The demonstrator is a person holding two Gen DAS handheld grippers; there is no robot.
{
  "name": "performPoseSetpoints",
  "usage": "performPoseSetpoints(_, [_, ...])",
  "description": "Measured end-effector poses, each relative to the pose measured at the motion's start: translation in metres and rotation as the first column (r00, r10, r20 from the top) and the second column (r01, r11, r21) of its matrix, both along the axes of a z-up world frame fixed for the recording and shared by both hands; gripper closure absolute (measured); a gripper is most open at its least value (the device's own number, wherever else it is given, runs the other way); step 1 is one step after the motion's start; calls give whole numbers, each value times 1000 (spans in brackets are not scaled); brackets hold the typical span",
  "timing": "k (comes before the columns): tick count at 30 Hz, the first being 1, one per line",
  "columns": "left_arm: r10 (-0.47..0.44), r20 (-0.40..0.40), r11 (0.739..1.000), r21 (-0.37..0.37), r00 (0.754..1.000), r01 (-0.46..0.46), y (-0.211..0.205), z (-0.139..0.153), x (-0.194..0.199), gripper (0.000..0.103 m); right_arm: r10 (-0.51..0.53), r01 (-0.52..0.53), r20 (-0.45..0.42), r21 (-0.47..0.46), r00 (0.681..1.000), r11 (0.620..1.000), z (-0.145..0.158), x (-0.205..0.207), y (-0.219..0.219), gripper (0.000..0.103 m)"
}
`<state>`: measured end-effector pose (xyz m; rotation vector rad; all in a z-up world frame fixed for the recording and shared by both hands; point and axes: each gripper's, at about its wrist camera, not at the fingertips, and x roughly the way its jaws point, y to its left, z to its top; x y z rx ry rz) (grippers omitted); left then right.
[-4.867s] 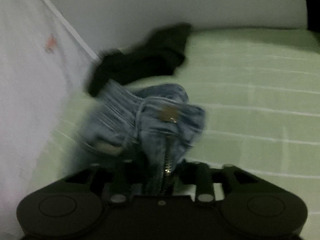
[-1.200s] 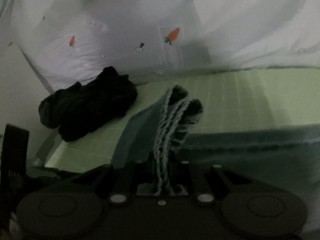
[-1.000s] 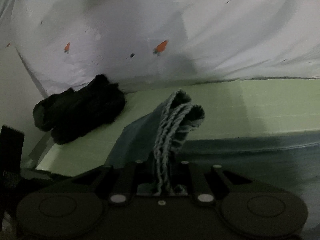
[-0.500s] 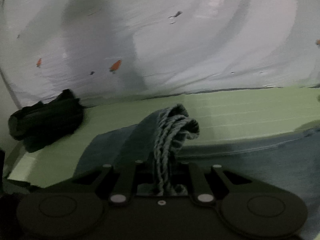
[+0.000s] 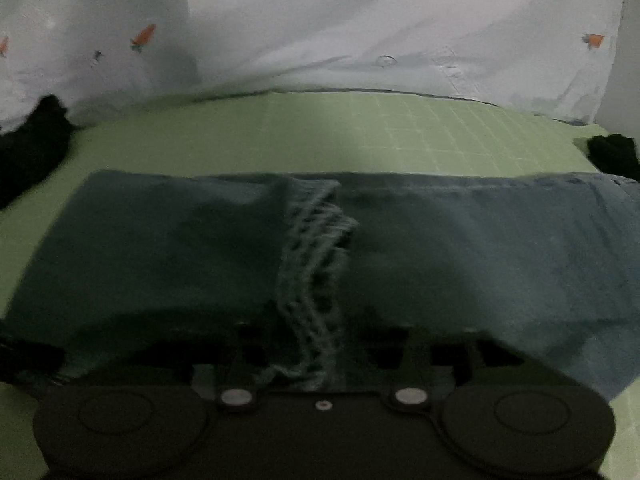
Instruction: Fold clothes
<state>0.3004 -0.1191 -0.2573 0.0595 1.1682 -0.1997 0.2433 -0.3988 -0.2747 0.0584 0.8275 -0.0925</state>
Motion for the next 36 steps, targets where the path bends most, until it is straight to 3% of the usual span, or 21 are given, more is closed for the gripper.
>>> performPoseSetpoints(2, [-2, 3, 1000, 3, 1000, 2, -1, 0, -3, 0, 0, 0, 2, -14, 1000, 1000, -2, -4, -3, 44])
performPoseSetpoints(5, [-2, 1, 1000, 5, 1000, 2, 0, 0, -4, 0, -13, 13, -7, -30, 1000, 999, -4, -10, -8, 27])
performPoseSetpoints(10, [-9, -14, 1000, 9, 1000, 9, -1, 0, -1, 0, -63, 63, 0, 30, 998, 998, 0, -26, -28, 6])
performPoseSetpoints(14, [-60, 25, 997, 49, 998, 58, -3, 10, 3, 0, -116, 115, 23, 63, 993, 991, 7, -38, -43, 1])
performPoseSetpoints(16, [-64, 66, 994, 97, 996, 57, -5, 19, 4, 0, -187, 188, 38, -7, 982, 982, 10, -44, -49, 2])
performPoseSetpoints(18, [-73, 82, 993, 94, 994, 65, -7, 28, 8, 0, -255, 258, 53, -55, 965, 965, 12, -52, -62, 2])
performPoseSetpoints(22, [-112, 85, 992, 72, 990, 106, -21, 37, 18, 0, -427, 425, 71, 43, 901, 904, 5, -74, -110, 2])
performPoseSetpoints(26, [-188, 76, 978, 102, 979, 180, -45, 36, 29, 0, -614, 602, 45, 156, 788, 783, -7, -96, -163, 1])
performPoseSetpoints(30, [-254, 25, 956, 155, 967, 247, -76, 23, 39, 0, -727, 685, 44, 302, 685, 663, -18, -115, -208, 1])
performPoseSetpoints(34, [-288, -12, 924, 258, 957, 282, -94, 10, 39, 0, -781, 702, 40, 412, 624, 582, -29, -119, -244, 1])
performPoseSetpoints(36, [-314, -15, 906, 296, 949, 304, -99, 6, 37, 0, -780, 695, 58, 419, 623, 585, -29, -113, -256, 1])
